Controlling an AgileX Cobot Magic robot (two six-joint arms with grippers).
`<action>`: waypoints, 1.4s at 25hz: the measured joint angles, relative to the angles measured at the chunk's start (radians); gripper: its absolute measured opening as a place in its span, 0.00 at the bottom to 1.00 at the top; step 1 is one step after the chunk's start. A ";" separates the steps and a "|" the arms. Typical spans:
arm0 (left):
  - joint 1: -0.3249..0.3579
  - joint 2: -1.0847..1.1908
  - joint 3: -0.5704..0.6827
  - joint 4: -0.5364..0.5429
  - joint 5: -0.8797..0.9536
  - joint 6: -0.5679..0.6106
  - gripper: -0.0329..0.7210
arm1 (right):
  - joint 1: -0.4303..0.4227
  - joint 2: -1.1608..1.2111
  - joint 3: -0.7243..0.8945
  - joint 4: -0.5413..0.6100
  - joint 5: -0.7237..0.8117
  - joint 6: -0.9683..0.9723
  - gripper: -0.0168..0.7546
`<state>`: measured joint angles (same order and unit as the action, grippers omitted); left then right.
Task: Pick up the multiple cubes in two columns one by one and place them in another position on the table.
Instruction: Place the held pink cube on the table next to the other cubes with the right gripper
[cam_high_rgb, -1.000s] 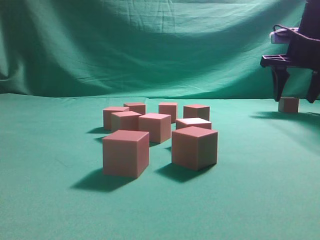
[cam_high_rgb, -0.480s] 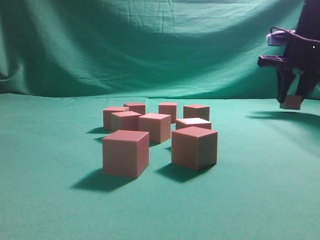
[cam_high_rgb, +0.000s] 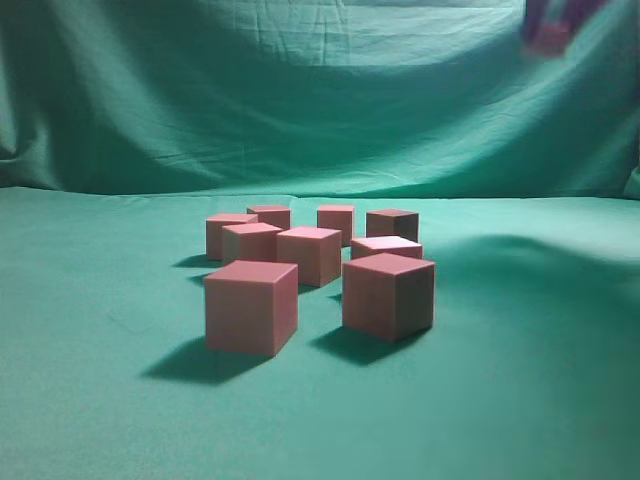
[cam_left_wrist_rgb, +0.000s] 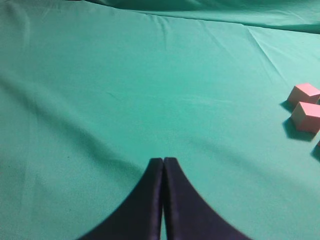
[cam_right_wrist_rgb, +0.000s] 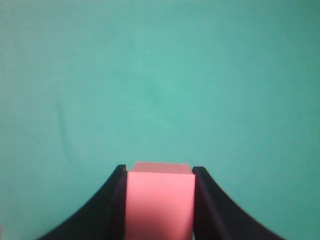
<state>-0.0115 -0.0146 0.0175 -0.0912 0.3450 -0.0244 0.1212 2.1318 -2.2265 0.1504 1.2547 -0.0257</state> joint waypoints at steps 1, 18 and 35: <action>0.000 0.000 0.000 0.000 0.000 0.000 0.04 | 0.015 -0.044 -0.002 0.000 0.002 -0.005 0.36; 0.000 0.000 0.000 0.000 0.000 0.000 0.04 | 0.345 -0.593 0.677 0.113 -0.072 -0.226 0.36; 0.000 0.000 0.000 0.000 0.000 0.000 0.04 | 0.821 -0.364 0.898 0.128 -0.425 -0.094 0.36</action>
<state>-0.0115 -0.0146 0.0175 -0.0912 0.3450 -0.0244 0.9420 1.7674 -1.3288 0.2782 0.8300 -0.1198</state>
